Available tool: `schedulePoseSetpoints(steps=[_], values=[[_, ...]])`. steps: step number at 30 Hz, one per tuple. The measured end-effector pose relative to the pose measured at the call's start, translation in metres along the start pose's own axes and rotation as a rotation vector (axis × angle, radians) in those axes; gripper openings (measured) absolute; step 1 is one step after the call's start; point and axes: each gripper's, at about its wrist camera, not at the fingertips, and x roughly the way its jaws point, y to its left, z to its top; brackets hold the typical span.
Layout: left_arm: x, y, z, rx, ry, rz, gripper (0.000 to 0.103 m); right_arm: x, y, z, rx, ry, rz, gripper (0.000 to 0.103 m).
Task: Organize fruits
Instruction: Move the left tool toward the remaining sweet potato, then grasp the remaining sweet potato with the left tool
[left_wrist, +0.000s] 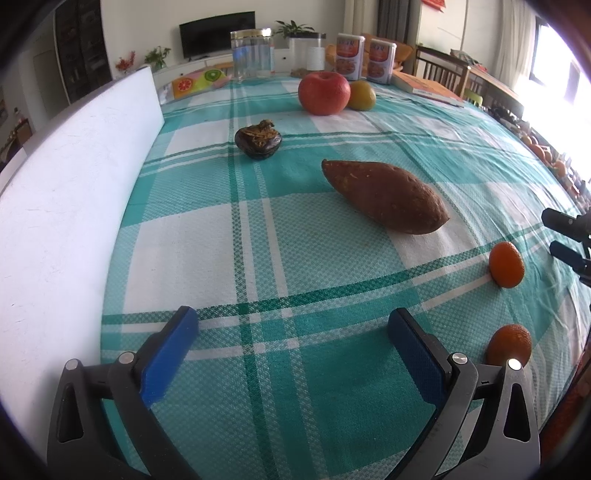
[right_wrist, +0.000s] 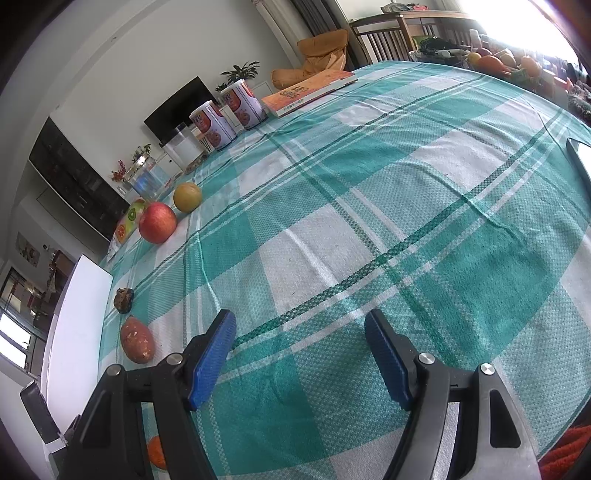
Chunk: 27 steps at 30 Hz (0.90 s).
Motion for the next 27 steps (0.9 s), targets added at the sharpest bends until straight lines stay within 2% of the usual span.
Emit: schedulePoseSetpoints(steps=[4,8,10,13,15,17,18,21,23,27], values=[[-0.002,0.001,0.002,0.002,0.025,-0.028,0.102,-0.002,-0.001,-0.001,0.009,-0.003,0.009,0.072],[-0.008,0.001,0.014,-0.099,0.042,-0.221,0.101,-0.003,-0.002,-0.001,0.018,-0.007,0.015,0.072],[-0.005,-0.004,0.026,-0.126,0.057,-0.268,0.100,-0.002,-0.003,0.000,0.022,-0.004,0.015,0.072],[0.000,-0.011,0.049,-0.181,0.048,-0.296,0.099,-0.002,-0.002,0.000,0.020,-0.006,0.015,0.073],[0.006,-0.016,0.064,-0.199,0.048,-0.289,0.099,-0.002,-0.003,0.000,0.021,-0.006,0.014,0.073],[0.017,-0.024,0.075,-0.192,0.081,-0.268,0.098,-0.003,-0.003,0.000,0.022,-0.008,0.014,0.073],[0.023,-0.028,0.078,-0.187,0.097,-0.261,0.094,-0.003,-0.004,0.000,0.024,-0.009,0.015,0.073],[0.039,-0.036,0.080,-0.164,0.143,-0.228,0.064,-0.004,-0.005,0.000,0.031,-0.011,0.018,0.072],[0.039,-0.035,0.079,-0.158,0.126,-0.232,0.062,-0.005,-0.006,0.000,0.037,-0.012,0.024,0.073],[0.025,-0.032,0.068,-0.108,0.134,-0.234,0.049,-0.005,-0.008,0.001,0.048,-0.009,0.039,0.073]])
